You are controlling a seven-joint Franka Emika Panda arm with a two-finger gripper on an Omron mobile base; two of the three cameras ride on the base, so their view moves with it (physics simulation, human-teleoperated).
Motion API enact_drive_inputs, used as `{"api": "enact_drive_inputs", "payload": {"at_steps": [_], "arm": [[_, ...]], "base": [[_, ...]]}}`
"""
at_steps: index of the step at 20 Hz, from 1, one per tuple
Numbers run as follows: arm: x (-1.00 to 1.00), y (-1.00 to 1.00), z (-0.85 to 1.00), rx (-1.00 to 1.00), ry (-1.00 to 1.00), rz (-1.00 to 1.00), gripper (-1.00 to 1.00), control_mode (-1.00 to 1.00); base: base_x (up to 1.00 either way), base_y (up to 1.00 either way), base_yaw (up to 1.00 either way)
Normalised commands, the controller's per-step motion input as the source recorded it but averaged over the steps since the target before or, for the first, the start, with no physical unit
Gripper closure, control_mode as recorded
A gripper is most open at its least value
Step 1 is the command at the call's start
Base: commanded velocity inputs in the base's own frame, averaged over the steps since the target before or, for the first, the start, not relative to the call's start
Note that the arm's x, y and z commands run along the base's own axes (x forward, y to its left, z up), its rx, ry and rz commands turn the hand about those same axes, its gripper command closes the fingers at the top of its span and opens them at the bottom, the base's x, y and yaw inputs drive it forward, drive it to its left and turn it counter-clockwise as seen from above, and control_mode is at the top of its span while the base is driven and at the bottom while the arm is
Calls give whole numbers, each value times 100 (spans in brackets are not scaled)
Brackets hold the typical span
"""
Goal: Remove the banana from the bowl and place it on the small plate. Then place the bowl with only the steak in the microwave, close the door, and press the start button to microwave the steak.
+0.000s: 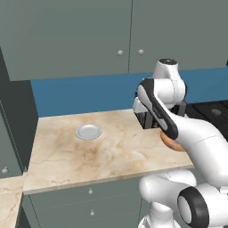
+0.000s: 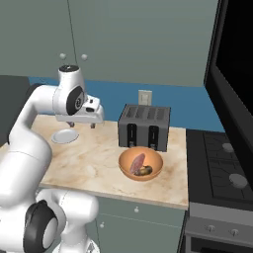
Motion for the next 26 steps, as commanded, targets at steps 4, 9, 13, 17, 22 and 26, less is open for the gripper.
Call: {"api": "enact_drive_inputs", "payload": {"at_steps": [4,9,13,17,22,26], "arm": [[2,-1,-59,0,3,0,-100,-100],[2,-38,-27,1,0,0,-100,-100],[0,-74,0,3,2,-4,-100,-100],[0,-89,-1,7,10,-9,-100,-100],[3,-78,-8,1,23,-7,-100,-100],[1,-80,-28,0,22,-3,-100,-100]], "base": [[0,0,0],[0,0,0],[0,0,0],[0,0,0],[0,0,0],[0,0,0]]}}
